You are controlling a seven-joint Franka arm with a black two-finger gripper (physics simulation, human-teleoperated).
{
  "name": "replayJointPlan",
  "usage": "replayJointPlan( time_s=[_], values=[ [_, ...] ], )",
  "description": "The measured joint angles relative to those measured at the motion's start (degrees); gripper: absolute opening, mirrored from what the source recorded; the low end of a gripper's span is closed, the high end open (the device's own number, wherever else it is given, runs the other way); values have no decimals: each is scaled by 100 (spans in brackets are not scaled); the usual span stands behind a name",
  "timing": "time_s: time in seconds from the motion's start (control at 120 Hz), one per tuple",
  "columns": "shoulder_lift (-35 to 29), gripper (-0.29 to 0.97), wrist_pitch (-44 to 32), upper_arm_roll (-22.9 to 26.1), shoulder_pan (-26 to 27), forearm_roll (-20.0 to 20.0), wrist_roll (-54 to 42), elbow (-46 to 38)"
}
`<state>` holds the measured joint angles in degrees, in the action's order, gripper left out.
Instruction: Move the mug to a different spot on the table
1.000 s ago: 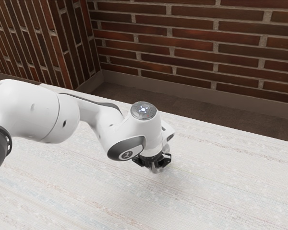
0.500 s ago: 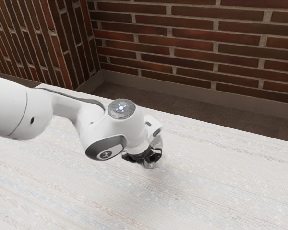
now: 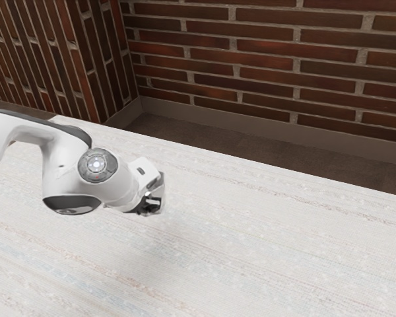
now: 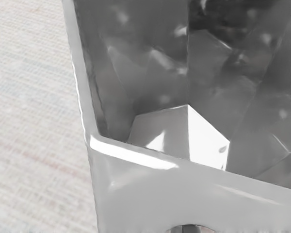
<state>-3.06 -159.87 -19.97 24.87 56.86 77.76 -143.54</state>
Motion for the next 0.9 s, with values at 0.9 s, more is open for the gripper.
replayJointPlan(
  time_s=[0.9],
  values=[
    [521,-5,-1384,-62,-675,1050,1136,-293]
  ],
)
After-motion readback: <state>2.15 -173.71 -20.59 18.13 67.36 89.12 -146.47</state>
